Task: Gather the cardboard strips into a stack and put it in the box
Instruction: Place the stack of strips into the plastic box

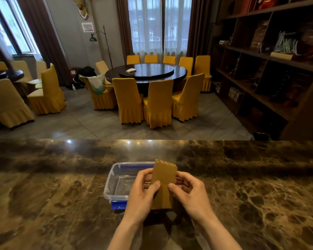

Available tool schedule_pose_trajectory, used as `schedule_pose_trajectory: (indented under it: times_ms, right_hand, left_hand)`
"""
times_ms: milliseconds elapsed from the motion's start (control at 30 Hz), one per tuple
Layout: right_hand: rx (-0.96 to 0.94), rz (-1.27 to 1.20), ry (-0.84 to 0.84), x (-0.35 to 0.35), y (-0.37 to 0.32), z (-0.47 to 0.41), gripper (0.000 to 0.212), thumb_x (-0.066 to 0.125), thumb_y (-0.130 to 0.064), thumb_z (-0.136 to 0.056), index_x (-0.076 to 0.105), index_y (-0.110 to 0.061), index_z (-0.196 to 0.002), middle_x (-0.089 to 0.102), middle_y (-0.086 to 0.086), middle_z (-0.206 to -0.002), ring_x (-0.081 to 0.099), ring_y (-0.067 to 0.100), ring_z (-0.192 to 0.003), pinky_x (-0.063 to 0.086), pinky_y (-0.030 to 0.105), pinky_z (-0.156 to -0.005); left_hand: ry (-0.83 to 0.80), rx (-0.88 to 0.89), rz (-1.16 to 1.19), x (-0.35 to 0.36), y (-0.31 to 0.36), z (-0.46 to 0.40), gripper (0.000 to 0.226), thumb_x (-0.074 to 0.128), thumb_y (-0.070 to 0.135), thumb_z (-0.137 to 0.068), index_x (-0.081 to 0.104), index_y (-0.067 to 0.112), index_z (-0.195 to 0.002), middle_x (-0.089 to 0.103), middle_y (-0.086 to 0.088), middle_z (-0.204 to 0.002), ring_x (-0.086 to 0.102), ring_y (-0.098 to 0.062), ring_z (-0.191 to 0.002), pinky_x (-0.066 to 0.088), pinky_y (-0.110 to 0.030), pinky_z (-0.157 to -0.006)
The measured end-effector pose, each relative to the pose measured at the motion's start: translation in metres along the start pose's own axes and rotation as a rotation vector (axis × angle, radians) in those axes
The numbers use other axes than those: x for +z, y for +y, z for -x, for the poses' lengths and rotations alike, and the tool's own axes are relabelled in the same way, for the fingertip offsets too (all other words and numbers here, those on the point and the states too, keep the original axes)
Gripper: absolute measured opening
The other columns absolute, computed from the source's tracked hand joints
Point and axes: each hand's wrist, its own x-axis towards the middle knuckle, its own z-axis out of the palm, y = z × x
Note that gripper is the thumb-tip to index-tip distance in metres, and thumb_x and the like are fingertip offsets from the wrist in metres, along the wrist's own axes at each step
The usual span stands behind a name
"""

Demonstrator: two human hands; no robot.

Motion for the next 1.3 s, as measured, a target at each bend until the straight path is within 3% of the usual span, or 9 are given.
schedule_pose_trajectory:
  times_ms: [233,367,533,633,767,900,1033,1200,1300]
  right_hand:
    - [0.009,0.046,0.042,0.049,-0.016,-0.024,0.034,0.077,-0.006,-0.086,0.066,-0.021,-0.114,0.077,0.002,-0.090,0.077,0.011,-0.082,0.062,0.022,-0.065]
    - [0.063,0.103,0.062,0.075,-0.022,-0.041,0.035,0.077,-0.009,-0.086,0.064,-0.020,-0.117,0.077,0.001,-0.095,0.077,0.013,-0.083,0.064,0.028,-0.070]
    - [0.105,0.212,0.099,0.096,-0.015,-0.052,0.037,0.077,-0.015,-0.086,0.063,-0.023,-0.120,0.075,0.001,-0.101,0.074,0.013,-0.089,0.066,0.036,-0.077]
    - [0.141,0.236,0.126,0.104,-0.005,-0.054,0.037,0.077,-0.016,-0.086,0.063,-0.023,-0.120,0.074,0.000,-0.099,0.073,0.012,-0.088,0.064,0.028,-0.072]
    - [0.197,0.277,0.128,0.111,0.005,-0.057,0.036,0.077,-0.016,-0.086,0.063,-0.023,-0.119,0.075,-0.001,-0.094,0.074,0.011,-0.082,0.062,0.023,-0.067]
    - [0.238,0.310,0.130,0.120,0.012,-0.062,0.035,0.077,-0.013,-0.086,0.064,-0.025,-0.116,0.075,-0.002,-0.089,0.075,0.011,-0.079,0.065,0.030,-0.073]
    - [0.278,0.363,0.128,0.124,0.016,-0.065,0.034,0.075,-0.012,-0.087,0.064,-0.023,-0.117,0.074,0.000,-0.089,0.074,0.013,-0.080,0.065,0.031,-0.072]
    - [0.312,0.480,0.123,0.127,0.022,-0.067,0.034,0.074,-0.013,-0.086,0.063,-0.023,-0.116,0.070,-0.003,-0.091,0.070,0.014,-0.086,0.063,0.041,-0.085]
    - [0.318,0.572,0.110,0.130,0.025,-0.067,0.034,0.074,-0.014,-0.086,0.064,-0.021,-0.118,0.073,0.000,-0.091,0.071,0.016,-0.085,0.064,0.038,-0.081]
  left_hand:
    - [0.155,0.039,-0.050,-0.047,0.009,-0.023,0.028,0.075,0.015,-0.092,0.063,0.026,-0.114,0.074,0.002,-0.109,0.073,-0.009,-0.097,0.064,-0.030,-0.082]
    - [0.197,-0.004,-0.083,-0.065,0.009,-0.036,0.031,0.074,0.018,-0.092,0.062,0.021,-0.121,0.072,0.001,-0.111,0.072,-0.010,-0.097,0.064,-0.035,-0.085]
    - [0.228,-0.037,-0.139,-0.078,-0.005,-0.050,0.029,0.074,0.022,-0.093,0.060,0.024,-0.119,0.072,0.003,-0.109,0.071,-0.007,-0.092,0.062,-0.030,-0.080]
    - [0.217,-0.060,-0.229,-0.081,-0.017,-0.056,0.030,0.073,0.026,-0.094,0.058,0.025,-0.120,0.069,0.008,-0.107,0.071,-0.010,-0.095,0.063,-0.035,-0.084]
    - [0.219,-0.082,-0.304,-0.086,-0.030,-0.063,0.026,0.074,0.030,-0.092,0.058,0.031,-0.112,0.065,0.018,-0.092,0.067,0.000,-0.083,0.058,-0.024,-0.070]
    - [0.238,-0.085,-0.435,-0.089,-0.039,-0.068,0.025,0.075,0.032,-0.091,0.055,0.032,-0.106,0.062,0.017,-0.090,0.059,0.003,-0.076,0.056,-0.024,-0.067]
    - [0.219,-0.106,-0.574,-0.086,-0.039,-0.072,0.026,0.073,0.033,-0.090,0.054,0.032,-0.107,0.065,0.010,-0.093,0.066,-0.010,-0.082,0.062,-0.035,-0.074]
    - [0.169,-0.138,-0.697,-0.081,-0.039,-0.076,0.028,0.071,0.030,-0.090,0.053,0.030,-0.112,0.071,0.001,-0.100,0.069,-0.019,-0.089,0.044,-0.029,-0.070]
    - [0.158,-0.146,-0.733,-0.078,-0.039,-0.076,0.031,0.069,0.025,-0.091,0.049,0.029,-0.115,0.070,-0.001,-0.105,0.068,-0.022,-0.093,0.052,-0.031,-0.072]
